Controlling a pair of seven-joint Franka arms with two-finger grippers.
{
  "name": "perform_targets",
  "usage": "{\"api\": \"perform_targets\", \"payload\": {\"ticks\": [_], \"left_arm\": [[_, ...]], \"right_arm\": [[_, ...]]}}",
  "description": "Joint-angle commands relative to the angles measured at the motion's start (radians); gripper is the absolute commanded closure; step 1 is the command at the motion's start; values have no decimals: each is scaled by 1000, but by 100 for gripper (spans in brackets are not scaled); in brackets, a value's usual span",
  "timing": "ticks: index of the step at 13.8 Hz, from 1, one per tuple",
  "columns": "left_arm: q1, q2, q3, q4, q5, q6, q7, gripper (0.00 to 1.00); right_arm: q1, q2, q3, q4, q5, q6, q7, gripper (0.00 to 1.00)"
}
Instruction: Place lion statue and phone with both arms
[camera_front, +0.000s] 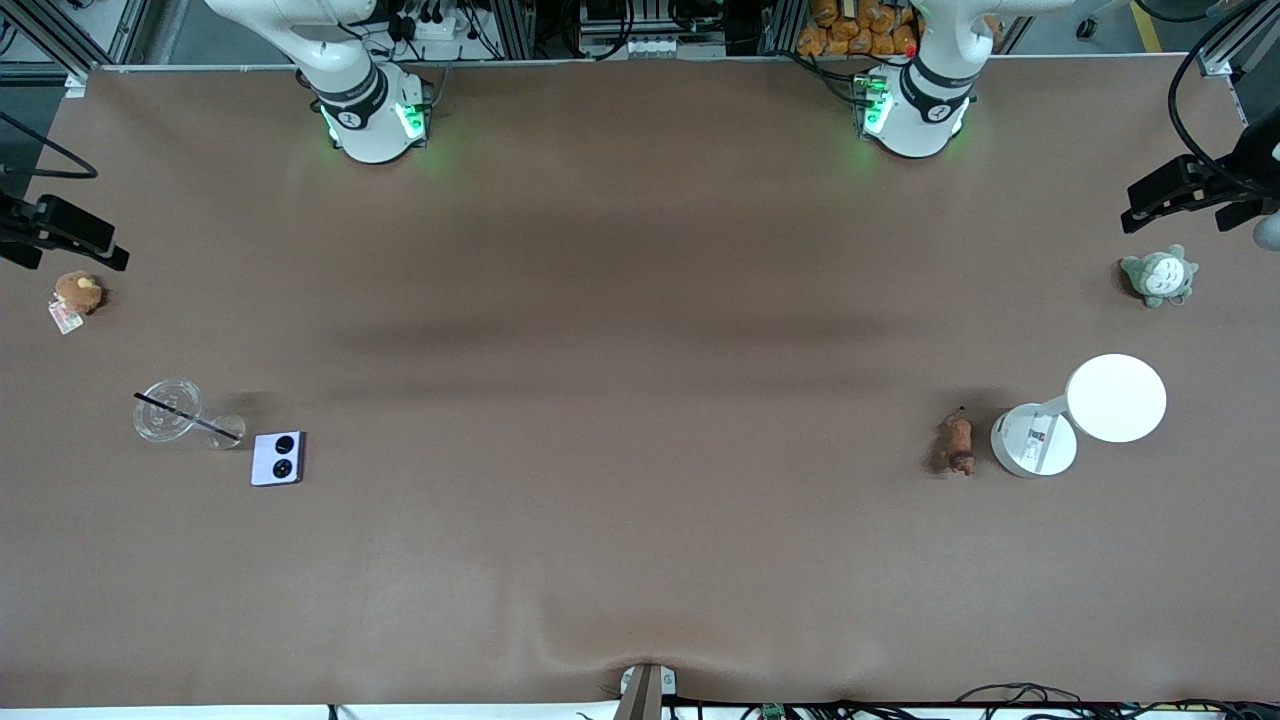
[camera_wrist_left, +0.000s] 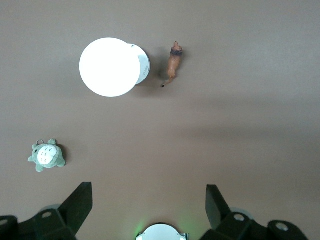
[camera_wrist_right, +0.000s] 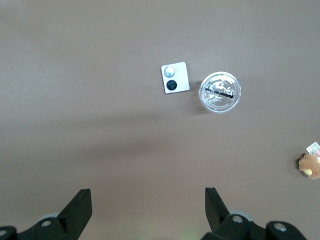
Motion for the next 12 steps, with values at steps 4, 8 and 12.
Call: {"api": "perform_targets", "payload": {"ticks": [4, 8, 12], "left_arm": [[3, 25, -2, 19, 6, -13, 9, 0], [1, 25, -2, 19, 5, -13, 4, 0], [0, 26, -2, 18, 3, -13, 3, 0]], "right_arm": [[18, -22, -7, -25, 14, -37, 79, 0], [19, -19, -7, -22, 13, -34, 77, 0], [36, -19, -7, -20, 6, -46, 77, 0]]}}
